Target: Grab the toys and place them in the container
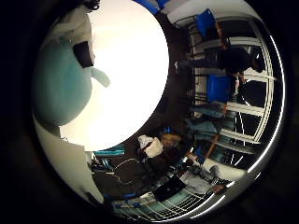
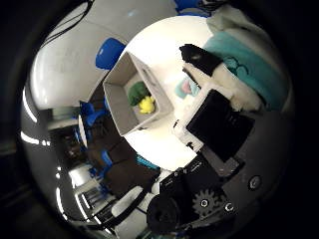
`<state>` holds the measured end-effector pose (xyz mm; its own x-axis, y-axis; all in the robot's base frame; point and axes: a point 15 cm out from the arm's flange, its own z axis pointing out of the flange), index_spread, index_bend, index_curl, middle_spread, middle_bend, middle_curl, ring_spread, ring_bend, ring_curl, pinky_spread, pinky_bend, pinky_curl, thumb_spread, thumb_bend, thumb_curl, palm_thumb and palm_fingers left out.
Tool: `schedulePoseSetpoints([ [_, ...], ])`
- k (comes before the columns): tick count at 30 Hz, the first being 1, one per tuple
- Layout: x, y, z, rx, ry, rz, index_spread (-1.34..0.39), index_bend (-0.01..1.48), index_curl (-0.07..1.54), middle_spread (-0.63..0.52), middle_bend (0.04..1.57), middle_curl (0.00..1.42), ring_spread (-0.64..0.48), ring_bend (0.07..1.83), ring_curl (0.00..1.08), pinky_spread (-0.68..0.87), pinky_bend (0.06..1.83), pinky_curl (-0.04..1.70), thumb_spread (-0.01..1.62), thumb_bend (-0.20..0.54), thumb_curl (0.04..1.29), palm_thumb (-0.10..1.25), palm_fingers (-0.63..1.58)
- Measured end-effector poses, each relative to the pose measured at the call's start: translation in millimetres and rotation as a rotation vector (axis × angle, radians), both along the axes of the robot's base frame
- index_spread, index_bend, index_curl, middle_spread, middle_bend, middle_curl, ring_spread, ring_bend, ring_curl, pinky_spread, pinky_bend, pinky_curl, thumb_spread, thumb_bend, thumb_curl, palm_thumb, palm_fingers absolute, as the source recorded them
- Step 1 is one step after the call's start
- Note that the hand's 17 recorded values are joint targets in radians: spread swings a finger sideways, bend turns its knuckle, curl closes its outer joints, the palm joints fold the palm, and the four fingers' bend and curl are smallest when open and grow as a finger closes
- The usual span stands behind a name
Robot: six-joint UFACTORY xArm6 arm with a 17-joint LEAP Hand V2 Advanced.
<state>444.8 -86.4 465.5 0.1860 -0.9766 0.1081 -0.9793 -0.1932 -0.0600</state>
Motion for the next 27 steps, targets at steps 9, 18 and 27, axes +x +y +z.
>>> schedulePoseSetpoints([
  [9, 0.5, 125.6, 26.1, 0.044, -0.087, 0.119, -0.26, 0.98, 0.85, -0.16, 1.30, 0.80, -0.22, 1.35, 0.76, -0.21, 1.24, 0.97, 1.10, -0.013, 0.60, 1.00, 1.09],
  [18, -6.6, 215.4, 35.4, 0.084, -0.144, 0.192, -0.26, 0.97, 0.85, -0.16, 1.29, 0.80, -0.23, 1.34, 0.77, -0.22, 1.22, 1.00, 1.09, -0.014, 0.61, 1.01, 1.09],
  [27, -11.7, 235.1, 23.5, 0.133, -0.098, 0.188, -0.32, 0.38, 0.71, -0.21, 1.05, 0.66, -0.26, 1.23, 0.61, -0.51, 1.03, 0.74, 1.20, -0.027, 0.49, 0.76, 0.89],
])
